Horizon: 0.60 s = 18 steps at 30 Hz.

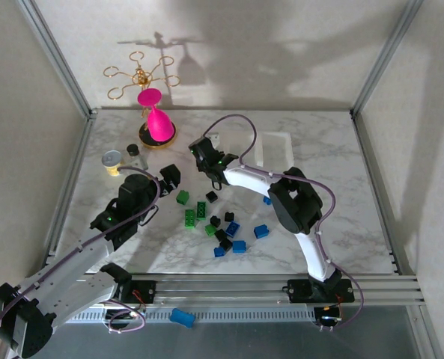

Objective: Sort the legos into containers by color
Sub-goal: Place the lego in the container, then pick up the lego from the center of the table.

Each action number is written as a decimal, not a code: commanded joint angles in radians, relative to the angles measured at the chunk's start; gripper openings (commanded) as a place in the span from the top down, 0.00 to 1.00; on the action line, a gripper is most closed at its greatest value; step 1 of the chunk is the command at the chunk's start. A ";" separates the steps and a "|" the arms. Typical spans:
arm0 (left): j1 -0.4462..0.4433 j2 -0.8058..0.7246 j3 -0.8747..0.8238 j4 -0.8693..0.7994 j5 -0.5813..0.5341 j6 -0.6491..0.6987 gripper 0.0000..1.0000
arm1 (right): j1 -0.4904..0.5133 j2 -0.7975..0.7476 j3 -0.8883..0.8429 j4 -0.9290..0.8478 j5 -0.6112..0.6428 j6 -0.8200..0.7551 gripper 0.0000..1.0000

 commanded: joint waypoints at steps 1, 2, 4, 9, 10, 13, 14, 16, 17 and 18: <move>0.010 -0.022 0.006 -0.017 0.017 -0.004 0.00 | 0.008 -0.080 0.009 0.005 -0.005 -0.007 0.52; 0.009 -0.024 0.011 -0.022 0.018 -0.001 0.00 | 0.010 -0.099 0.001 0.000 -0.017 -0.004 0.52; 0.009 -0.025 0.022 -0.030 0.025 0.006 0.00 | 0.009 -0.146 -0.032 -0.005 -0.032 0.004 0.50; -0.005 -0.035 0.027 -0.023 0.054 0.010 0.00 | 0.006 -0.309 -0.185 -0.005 -0.046 0.031 0.44; -0.011 -0.035 0.022 -0.020 0.057 0.010 0.00 | 0.003 -0.341 -0.214 -0.018 -0.045 0.042 0.43; -0.024 -0.031 0.015 -0.015 0.064 0.003 0.01 | -0.011 -0.429 -0.301 -0.058 -0.059 0.073 0.40; -0.031 -0.029 0.013 -0.010 0.068 0.000 0.00 | -0.018 -0.461 -0.336 -0.068 -0.064 0.083 0.38; -0.048 -0.023 0.006 0.004 0.077 -0.008 0.00 | -0.027 -0.521 -0.399 -0.086 -0.060 0.101 0.36; -0.061 -0.019 0.003 0.014 0.080 -0.011 0.01 | -0.031 -0.552 -0.432 -0.093 -0.058 0.107 0.35; -0.074 -0.013 0.001 0.022 0.081 -0.015 0.00 | -0.036 -0.576 -0.458 -0.102 -0.058 0.111 0.33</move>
